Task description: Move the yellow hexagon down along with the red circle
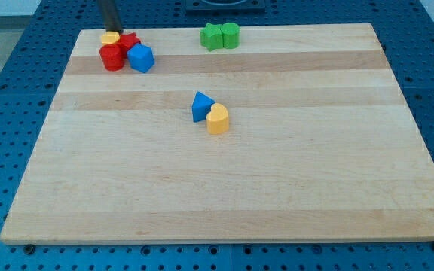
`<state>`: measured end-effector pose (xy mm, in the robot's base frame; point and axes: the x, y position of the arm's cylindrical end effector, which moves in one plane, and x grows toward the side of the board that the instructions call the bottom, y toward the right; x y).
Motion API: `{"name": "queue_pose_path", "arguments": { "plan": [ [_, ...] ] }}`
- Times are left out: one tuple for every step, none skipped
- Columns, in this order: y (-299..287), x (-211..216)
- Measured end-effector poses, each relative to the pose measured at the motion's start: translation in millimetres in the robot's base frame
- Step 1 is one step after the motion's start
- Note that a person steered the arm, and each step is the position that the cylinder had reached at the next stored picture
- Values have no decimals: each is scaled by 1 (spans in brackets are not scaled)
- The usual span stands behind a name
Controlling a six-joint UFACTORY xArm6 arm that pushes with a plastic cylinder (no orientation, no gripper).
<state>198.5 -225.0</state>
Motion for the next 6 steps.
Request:
{"name": "queue_pose_path", "arguments": {
  "plan": [
    [-1, 3],
    [-1, 13],
    [-1, 24],
    [-8, 36],
    [-20, 53],
    [-31, 72]
  ]
}}
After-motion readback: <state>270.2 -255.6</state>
